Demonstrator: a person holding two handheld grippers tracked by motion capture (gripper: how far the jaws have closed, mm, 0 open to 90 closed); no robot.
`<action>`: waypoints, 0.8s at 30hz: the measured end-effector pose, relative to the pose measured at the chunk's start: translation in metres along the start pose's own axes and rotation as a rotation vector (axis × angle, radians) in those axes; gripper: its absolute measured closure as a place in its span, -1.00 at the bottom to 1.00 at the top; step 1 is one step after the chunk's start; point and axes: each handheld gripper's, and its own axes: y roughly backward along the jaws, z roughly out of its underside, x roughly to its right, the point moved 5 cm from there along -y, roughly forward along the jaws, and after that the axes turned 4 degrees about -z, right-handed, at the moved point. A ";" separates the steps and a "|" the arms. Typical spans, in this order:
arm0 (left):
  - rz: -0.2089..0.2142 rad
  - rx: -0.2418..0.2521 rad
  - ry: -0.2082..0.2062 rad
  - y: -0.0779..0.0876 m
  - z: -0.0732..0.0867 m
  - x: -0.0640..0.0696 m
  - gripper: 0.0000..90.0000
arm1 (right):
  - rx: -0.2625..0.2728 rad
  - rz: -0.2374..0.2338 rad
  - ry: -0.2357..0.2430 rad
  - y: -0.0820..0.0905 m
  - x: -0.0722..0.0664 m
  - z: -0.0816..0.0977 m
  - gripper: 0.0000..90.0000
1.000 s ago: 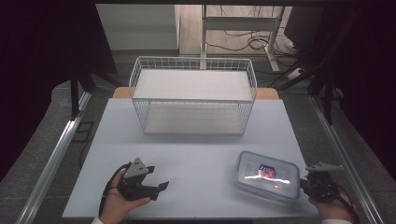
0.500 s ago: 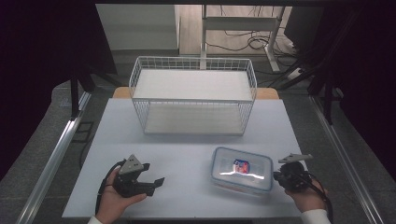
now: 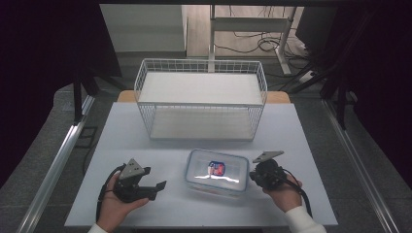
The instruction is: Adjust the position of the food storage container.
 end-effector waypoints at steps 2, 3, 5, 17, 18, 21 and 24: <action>-0.002 0.002 0.002 0.000 0.000 0.000 -0.50 | 0.000 -0.002 0.010 -0.003 -0.002 -0.004 0.97; -0.005 0.004 0.003 0.001 0.000 -0.001 -0.50 | -0.001 -0.002 0.020 -0.006 -0.004 -0.009 0.97; -0.008 0.010 0.010 0.001 -0.001 -0.002 -0.50 | 0.000 -0.003 0.041 -0.012 -0.006 -0.016 0.97; -0.013 0.002 0.015 0.000 0.001 -0.003 -0.50 | 0.003 -0.010 0.069 -0.029 -0.010 -0.035 0.97; -0.013 0.002 0.014 -0.001 0.002 -0.003 -0.50 | 0.002 -0.009 0.071 -0.030 -0.010 -0.036 0.97; -0.012 -0.003 0.014 -0.002 0.002 -0.004 -0.50 | 0.001 -0.009 0.077 -0.033 -0.011 -0.037 0.97; -0.013 -0.001 0.017 -0.001 0.003 -0.004 -0.50 | 0.013 -0.009 0.059 -0.030 -0.009 -0.037 0.97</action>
